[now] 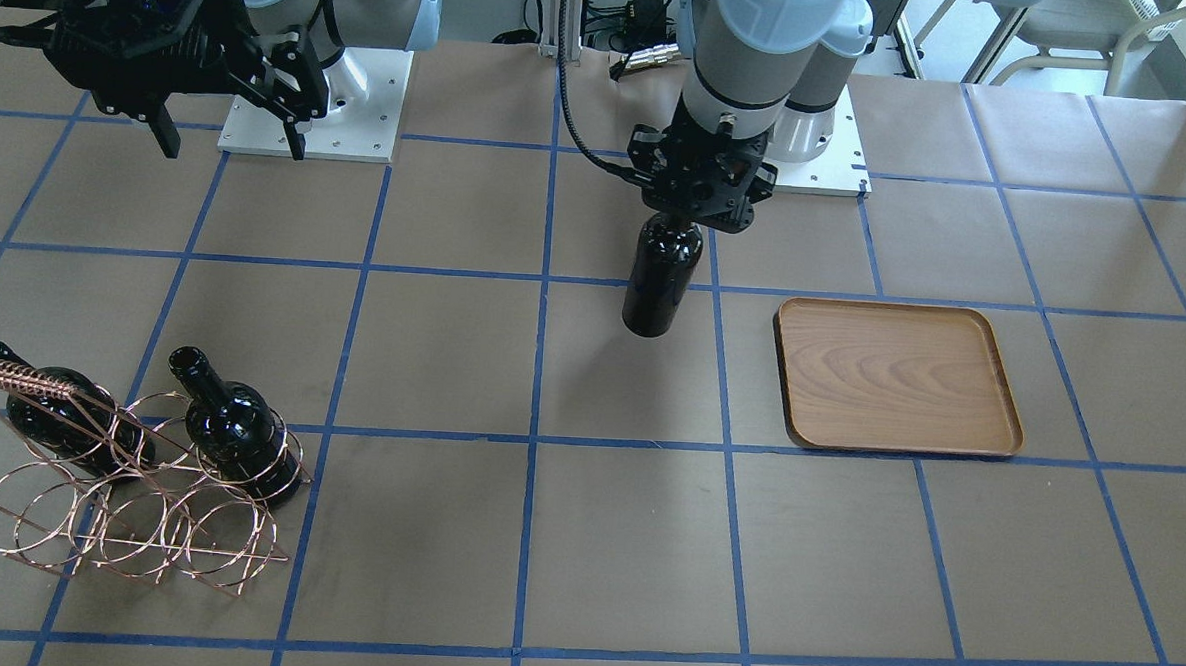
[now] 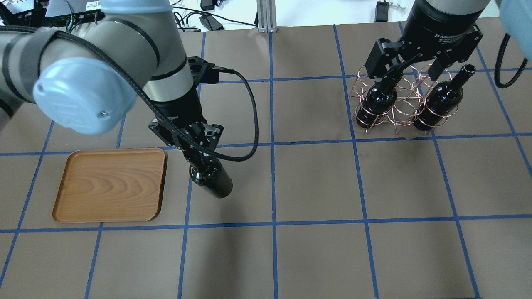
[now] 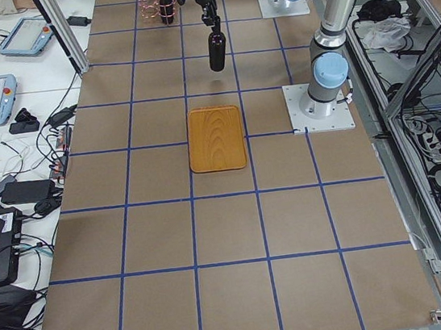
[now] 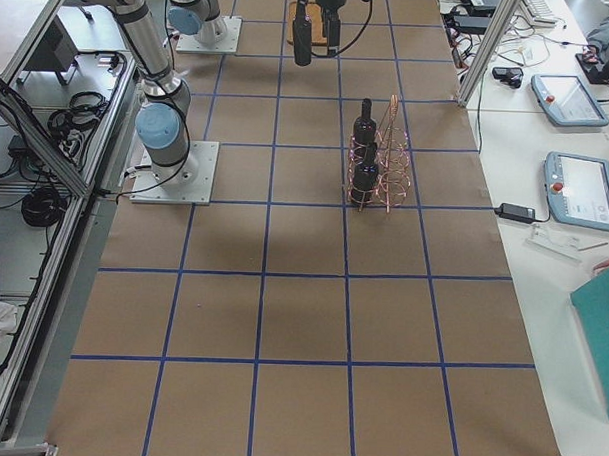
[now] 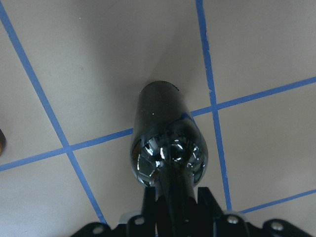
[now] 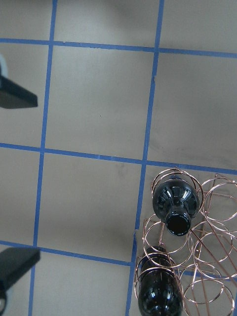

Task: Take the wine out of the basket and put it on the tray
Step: 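Lift the bottle with the left gripper and tilt it over the wooden tray, then lay the bottle down on the tray and open the left gripper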

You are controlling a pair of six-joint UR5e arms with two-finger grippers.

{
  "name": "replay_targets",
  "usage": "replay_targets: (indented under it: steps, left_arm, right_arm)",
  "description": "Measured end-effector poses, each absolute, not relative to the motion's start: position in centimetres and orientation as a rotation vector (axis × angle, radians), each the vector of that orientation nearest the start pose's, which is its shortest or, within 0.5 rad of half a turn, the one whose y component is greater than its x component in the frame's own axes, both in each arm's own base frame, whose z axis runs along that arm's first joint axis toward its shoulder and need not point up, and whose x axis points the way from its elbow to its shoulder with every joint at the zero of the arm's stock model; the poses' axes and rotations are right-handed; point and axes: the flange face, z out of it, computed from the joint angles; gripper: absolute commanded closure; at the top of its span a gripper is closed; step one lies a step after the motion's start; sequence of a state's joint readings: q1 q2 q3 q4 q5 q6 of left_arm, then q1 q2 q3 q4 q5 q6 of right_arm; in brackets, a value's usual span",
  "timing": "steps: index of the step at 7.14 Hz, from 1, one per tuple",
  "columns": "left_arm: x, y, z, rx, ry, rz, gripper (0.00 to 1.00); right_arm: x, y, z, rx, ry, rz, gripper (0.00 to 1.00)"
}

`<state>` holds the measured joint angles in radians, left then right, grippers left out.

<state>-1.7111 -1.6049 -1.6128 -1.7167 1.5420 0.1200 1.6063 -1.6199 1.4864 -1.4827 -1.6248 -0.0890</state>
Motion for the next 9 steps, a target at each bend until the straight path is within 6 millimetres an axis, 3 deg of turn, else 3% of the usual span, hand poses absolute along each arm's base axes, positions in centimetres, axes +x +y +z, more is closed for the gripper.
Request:
replay_targets:
  steps: [2,4,6,9]
  left_arm:
    - [-9.7,-49.1,45.9,0.383,3.104,0.295,1.0]
    - [-0.9,-50.8,46.7,0.416,3.061,0.293,1.0]
    - [3.9,-51.9,44.9,0.472,3.017,0.366,1.0]
    - [6.9,-53.9,41.0,0.516,3.011,0.446,1.0]
  right_arm:
    - [14.4,-46.7,54.4,-0.196,3.191,-0.071,0.0]
    - [14.4,-46.7,54.4,-0.196,3.192,-0.073,0.0]
    - [14.4,-46.7,54.4,-0.196,3.193,-0.073,0.0]
    - [14.4,-46.7,54.4,-0.196,3.194,-0.071,0.0]
